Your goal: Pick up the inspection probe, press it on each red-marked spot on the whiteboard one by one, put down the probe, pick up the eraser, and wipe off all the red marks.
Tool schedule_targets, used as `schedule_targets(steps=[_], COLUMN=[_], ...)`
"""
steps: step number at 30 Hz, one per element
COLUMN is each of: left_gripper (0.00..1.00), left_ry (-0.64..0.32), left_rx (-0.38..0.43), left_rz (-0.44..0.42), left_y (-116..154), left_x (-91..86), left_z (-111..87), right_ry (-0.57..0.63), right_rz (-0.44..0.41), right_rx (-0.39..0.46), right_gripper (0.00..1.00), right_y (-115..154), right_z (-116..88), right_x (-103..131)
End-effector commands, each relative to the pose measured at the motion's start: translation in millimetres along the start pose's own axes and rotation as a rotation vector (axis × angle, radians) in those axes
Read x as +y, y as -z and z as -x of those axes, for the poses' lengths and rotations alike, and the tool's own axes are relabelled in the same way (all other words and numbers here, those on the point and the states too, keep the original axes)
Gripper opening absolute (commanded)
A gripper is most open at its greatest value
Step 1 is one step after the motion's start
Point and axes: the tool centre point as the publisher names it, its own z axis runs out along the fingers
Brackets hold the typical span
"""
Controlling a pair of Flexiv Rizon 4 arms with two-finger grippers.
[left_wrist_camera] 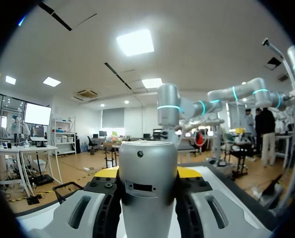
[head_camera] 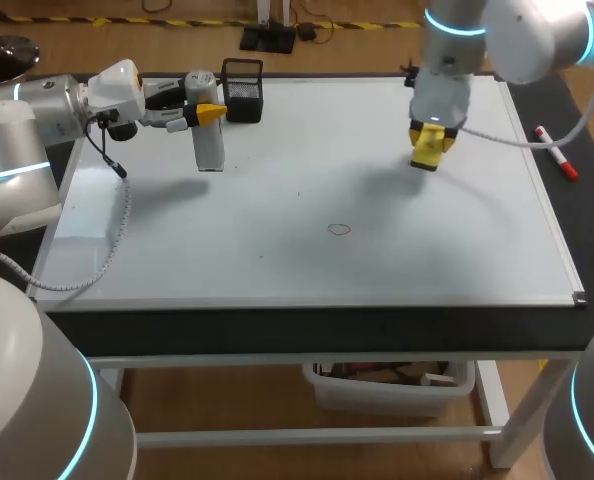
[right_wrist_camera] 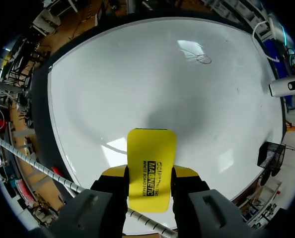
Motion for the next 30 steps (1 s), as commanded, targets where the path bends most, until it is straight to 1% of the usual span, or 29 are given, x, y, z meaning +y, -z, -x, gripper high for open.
schedule_targets(steps=[1, 3, 7, 25, 27, 30], left_gripper=[0.00, 0.00, 0.00, 0.00, 0.00, 0.00], left_ry=[-0.003, -0.003, -0.003, -0.003, -0.007, -0.010], left_rx=[-0.004, -0.004, -0.004, -0.004, 0.019, 0.067], left_rz=[-0.002, -0.002, -0.002, -0.002, -0.003, -0.021], left_y=[-0.5, -0.5, -0.5, -0.5, -8.1, -20.2], left_x=[-0.4, -0.4, -0.4, -0.4, -1.9, -4.4], left_z=[-1.1, -1.1, -1.1, -1.1, -11.3, -32.7], right_ry=[-0.010, -0.025, -0.055, -0.055, -0.055, -0.055], right_rz=[-0.017, -0.021, -0.028, -0.028, -0.028, -0.028], right_rx=[-0.012, -0.011, -0.041, -0.041, -0.041, -0.041], right_gripper=[0.00, 0.00, 0.00, 0.00, 0.00, 0.00], right_y=[5.5, 6.9, 8.4, 8.4, 8.4, 8.4], right_z=[-17.4, -22.8, -31.4, -31.4, -31.4, -31.4], right_x=[5.5, 6.8, 9.2, 9.2, 9.2, 9.2])
